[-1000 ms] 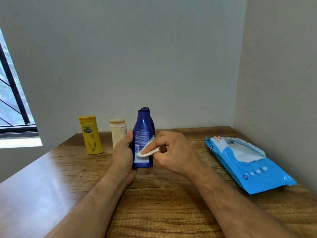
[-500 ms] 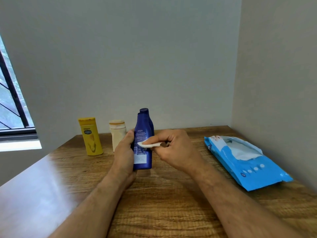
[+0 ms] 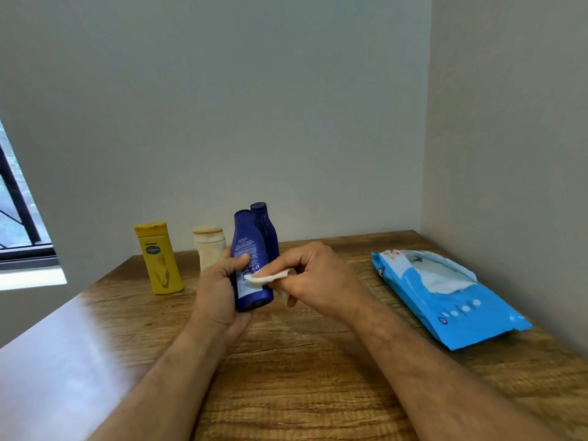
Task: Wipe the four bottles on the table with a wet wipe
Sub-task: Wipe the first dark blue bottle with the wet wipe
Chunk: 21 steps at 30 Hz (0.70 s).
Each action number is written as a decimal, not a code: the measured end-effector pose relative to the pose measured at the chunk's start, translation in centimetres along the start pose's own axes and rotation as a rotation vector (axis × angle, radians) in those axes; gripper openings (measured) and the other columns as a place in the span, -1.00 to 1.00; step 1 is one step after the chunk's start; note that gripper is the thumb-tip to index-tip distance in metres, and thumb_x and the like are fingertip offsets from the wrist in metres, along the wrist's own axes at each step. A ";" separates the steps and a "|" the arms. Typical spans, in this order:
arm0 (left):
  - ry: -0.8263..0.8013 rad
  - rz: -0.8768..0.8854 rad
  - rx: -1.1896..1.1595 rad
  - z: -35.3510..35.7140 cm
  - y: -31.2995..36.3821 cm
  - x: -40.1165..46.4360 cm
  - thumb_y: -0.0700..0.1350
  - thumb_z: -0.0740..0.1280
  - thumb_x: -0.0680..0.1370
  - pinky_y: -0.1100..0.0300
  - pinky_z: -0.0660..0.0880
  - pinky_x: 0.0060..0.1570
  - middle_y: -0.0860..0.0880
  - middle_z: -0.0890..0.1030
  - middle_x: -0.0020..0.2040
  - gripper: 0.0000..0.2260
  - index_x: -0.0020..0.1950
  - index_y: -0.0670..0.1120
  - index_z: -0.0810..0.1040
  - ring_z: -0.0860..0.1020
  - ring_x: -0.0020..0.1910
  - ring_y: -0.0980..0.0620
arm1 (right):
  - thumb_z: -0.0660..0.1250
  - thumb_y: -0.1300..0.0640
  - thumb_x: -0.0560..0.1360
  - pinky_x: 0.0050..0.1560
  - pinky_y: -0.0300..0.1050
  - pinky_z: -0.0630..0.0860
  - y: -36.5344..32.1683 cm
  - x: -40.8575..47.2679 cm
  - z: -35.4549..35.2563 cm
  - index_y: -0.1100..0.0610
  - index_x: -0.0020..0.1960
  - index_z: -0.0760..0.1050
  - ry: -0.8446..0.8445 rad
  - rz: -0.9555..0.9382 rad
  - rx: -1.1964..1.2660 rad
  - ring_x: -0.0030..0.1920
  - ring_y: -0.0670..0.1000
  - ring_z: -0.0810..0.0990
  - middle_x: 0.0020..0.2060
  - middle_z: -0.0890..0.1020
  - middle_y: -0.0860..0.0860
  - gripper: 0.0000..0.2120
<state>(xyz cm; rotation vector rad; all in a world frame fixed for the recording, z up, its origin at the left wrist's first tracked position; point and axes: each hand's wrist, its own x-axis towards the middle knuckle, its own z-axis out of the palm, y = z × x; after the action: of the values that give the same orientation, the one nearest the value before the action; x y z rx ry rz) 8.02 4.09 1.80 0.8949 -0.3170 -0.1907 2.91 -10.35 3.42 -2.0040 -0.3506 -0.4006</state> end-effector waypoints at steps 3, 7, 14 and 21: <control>0.031 -0.056 -0.039 -0.2 0.2 0.0 -0.19 0.26 0.42 -0.03 0.66 -0.08 -0.22 0.66 0.09 -0.49 0.39 -0.17 0.49 0.66 -0.05 -0.16 | 0.49 0.20 0.48 -0.28 -0.17 0.63 0.0 -0.1 -0.2 0.12 0.02 0.73 -0.077 0.018 0.033 -0.25 0.11 0.67 -0.23 0.71 0.04 -0.87; 0.000 -0.058 -0.030 -0.3 0.1 -0.2 -0.17 0.23 0.42 0.05 0.64 -0.14 -0.21 0.63 0.07 -0.52 0.34 -0.21 0.50 0.65 -0.10 -0.11 | 0.45 0.24 0.50 -0.30 -0.15 0.63 -0.3 -0.2 0.1 0.10 0.04 0.70 -0.014 0.019 0.136 -0.32 0.05 0.63 -0.22 0.71 0.08 -0.85; -0.054 -0.149 0.035 0.5 -0.4 -0.8 0.07 0.25 0.51 0.19 0.52 -0.45 -0.19 0.60 -0.21 -0.58 0.17 -0.22 0.57 0.54 -0.39 -0.04 | 0.41 0.32 0.52 -0.32 -0.16 0.63 -0.4 0.1 -0.5 0.15 0.08 0.68 0.065 0.052 0.297 -0.37 -0.07 0.63 -0.21 0.70 0.08 -0.82; -0.074 -0.139 -0.045 0.1 -0.2 -0.4 0.06 0.42 0.47 -0.03 0.61 -0.16 -0.23 0.56 -0.03 -0.59 0.16 -0.23 0.56 0.58 -0.12 -0.16 | 0.43 0.37 0.47 -0.34 -0.14 0.57 -0.7 0.0 -0.2 0.16 -0.01 0.70 -0.223 0.099 0.316 -0.32 0.02 0.63 -0.26 0.69 0.04 -0.82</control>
<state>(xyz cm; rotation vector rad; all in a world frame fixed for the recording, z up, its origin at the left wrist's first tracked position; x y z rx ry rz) 7.57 4.04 1.65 0.8669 -0.3177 -0.3587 2.55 -10.25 4.09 -1.7492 -0.4237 -0.0530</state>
